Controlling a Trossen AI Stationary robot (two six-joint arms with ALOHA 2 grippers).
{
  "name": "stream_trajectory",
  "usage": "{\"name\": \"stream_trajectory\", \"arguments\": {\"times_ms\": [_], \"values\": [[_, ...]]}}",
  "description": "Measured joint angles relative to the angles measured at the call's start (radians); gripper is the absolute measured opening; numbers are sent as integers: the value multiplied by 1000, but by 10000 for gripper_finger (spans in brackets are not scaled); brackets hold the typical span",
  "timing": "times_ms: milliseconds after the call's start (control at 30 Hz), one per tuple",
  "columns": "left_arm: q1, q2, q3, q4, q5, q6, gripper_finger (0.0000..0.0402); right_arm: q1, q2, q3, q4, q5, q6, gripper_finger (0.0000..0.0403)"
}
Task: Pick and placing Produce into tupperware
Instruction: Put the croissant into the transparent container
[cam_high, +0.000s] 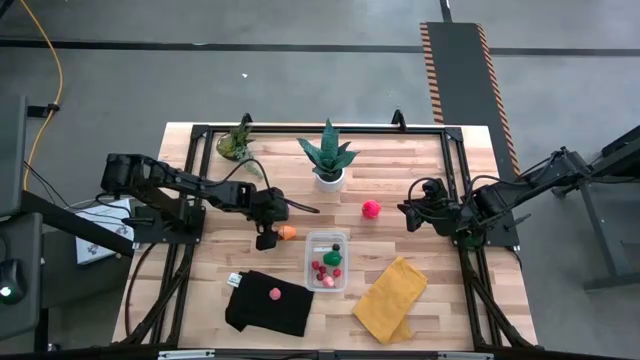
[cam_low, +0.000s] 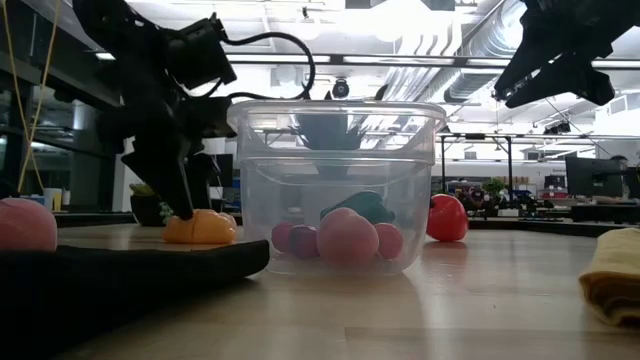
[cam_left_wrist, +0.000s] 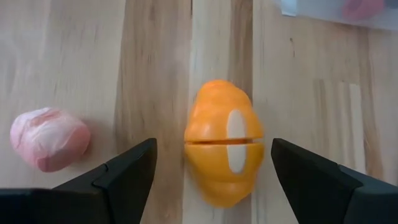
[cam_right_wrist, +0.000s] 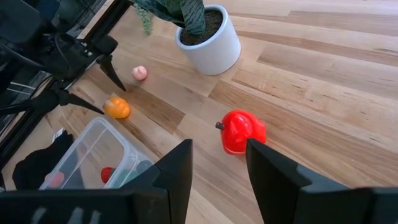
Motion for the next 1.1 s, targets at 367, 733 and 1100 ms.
{"name": "stream_trajectory", "arguments": {"times_ms": [367,733,1100], "values": [[-2,35,0,38,43,3,303,0,0,0,0,0,0,141],[-15,65,1,45,16,3,303,0,0,0,-1,0,0,141],[-15,66,1,47,-7,3,303,0,0,0,-3,0,0,141]]}}
